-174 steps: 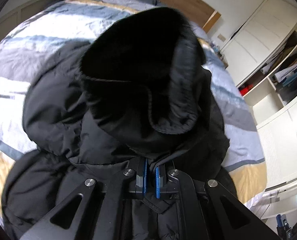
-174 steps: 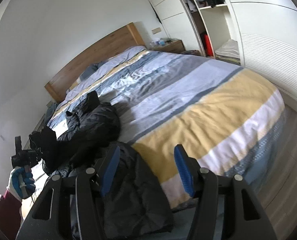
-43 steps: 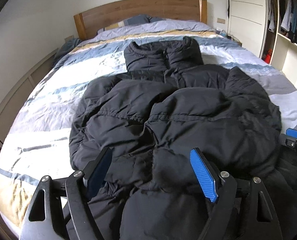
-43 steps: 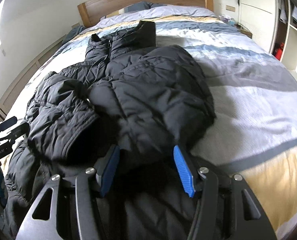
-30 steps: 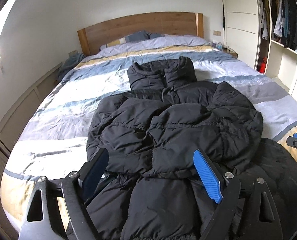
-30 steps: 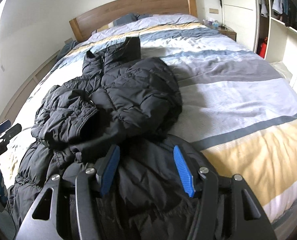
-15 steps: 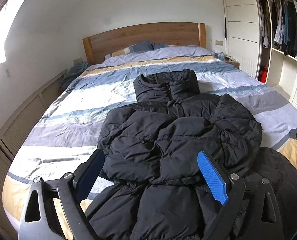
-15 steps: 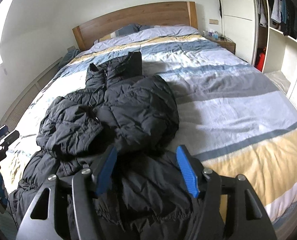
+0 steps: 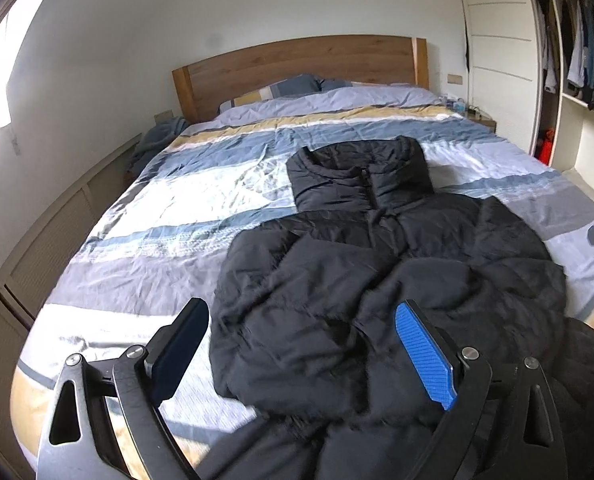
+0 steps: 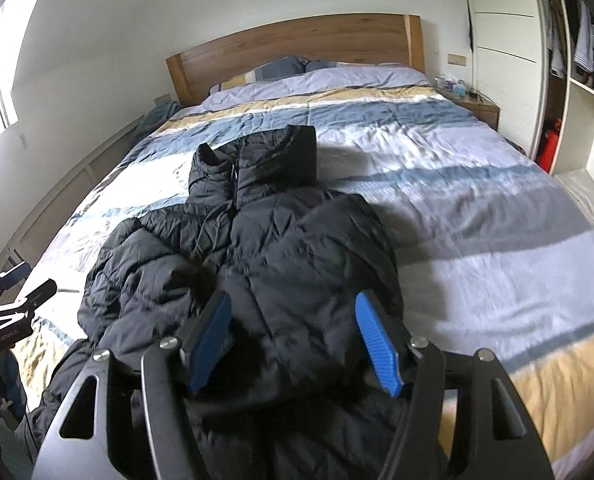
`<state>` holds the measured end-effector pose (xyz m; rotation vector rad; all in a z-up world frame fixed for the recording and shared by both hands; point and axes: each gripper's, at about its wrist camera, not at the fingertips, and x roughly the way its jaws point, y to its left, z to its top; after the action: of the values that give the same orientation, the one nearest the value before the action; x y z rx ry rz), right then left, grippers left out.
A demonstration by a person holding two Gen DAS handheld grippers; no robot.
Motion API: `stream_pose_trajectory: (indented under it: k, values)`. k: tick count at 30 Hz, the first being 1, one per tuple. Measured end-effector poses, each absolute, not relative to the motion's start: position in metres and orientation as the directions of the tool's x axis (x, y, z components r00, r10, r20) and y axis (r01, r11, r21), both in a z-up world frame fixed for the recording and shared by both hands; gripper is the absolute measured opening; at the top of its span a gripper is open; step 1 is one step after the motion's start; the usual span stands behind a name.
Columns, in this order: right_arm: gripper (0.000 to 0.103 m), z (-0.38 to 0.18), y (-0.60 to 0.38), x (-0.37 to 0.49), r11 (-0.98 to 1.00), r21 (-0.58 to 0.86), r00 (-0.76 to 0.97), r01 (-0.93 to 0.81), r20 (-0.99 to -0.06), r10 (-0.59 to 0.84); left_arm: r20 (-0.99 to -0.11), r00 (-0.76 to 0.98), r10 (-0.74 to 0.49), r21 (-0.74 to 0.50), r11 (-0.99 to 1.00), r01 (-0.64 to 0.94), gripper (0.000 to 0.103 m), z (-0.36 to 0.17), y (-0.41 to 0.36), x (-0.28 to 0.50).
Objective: Fold large clothes
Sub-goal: 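Press the folded coat flat with both grippers, then grasp the black coat with both grippers and lift it off the bed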
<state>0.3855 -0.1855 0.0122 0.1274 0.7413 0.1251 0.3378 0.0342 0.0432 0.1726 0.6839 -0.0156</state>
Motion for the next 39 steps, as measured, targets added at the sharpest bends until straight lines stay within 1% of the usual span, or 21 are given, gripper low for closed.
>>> stream_pose_trajectory:
  k: [6,10,12,17,20,22,24,30,35,39]
  values:
    - [0.063,0.024,-0.181,0.455,0.982,0.155,0.719,-0.104,-0.671,0.182,-0.680,0.732,0.032,0.117,0.991,0.066,0.094,0.050,0.060,0.418]
    - [0.063,0.028,-0.175,0.515,0.984,0.129,0.706,-0.127,-0.685,0.181,-0.730,0.684,-0.014,0.074,0.992,0.100,0.093,0.052,0.069,0.485]
    - [0.063,0.024,-0.174,0.552,0.978,0.156,0.690,-0.139,-0.693,0.208,-0.762,0.646,-0.050,0.023,0.994,0.104,0.094,0.049,0.075,0.530]
    - [0.063,0.000,-0.176,0.638,0.970,0.216,0.663,-0.110,-0.712,0.234,-0.808,0.574,-0.134,-0.125,0.991,0.056,0.093,0.029,0.089,0.614]
    - [0.063,-0.022,-0.183,0.691,0.960,0.271,0.650,-0.069,-0.718,0.249,-0.823,0.537,-0.184,-0.225,0.974,-0.011,0.093,0.007,0.096,0.664]
    - [0.063,-0.039,-0.187,0.723,0.951,0.308,0.644,-0.036,-0.720,0.258,-0.825,0.530,-0.195,-0.258,0.965,-0.046,0.093,-0.007,0.098,0.689]
    - [0.063,-0.056,-0.191,0.751,0.940,0.342,0.638,-0.004,-0.723,0.266,-0.833,0.519,-0.191,-0.265,0.962,-0.071,0.093,-0.019,0.096,0.712]
    - [0.063,-0.096,-0.198,0.799,0.906,0.422,0.634,0.035,-0.710,0.306,-0.837,0.503,-0.216,-0.301,0.949,-0.094,0.093,-0.060,0.089,0.756]
    - [0.063,-0.113,-0.192,0.828,0.893,0.450,0.638,0.005,-0.689,0.344,-0.809,0.493,-0.320,-0.418,0.903,-0.099,0.093,-0.091,0.084,0.772]
    - [0.063,-0.117,-0.186,0.843,0.889,0.458,0.641,-0.020,-0.676,0.363,-0.799,0.483,-0.359,-0.461,0.881,-0.107,0.092,-0.105,0.081,0.783]
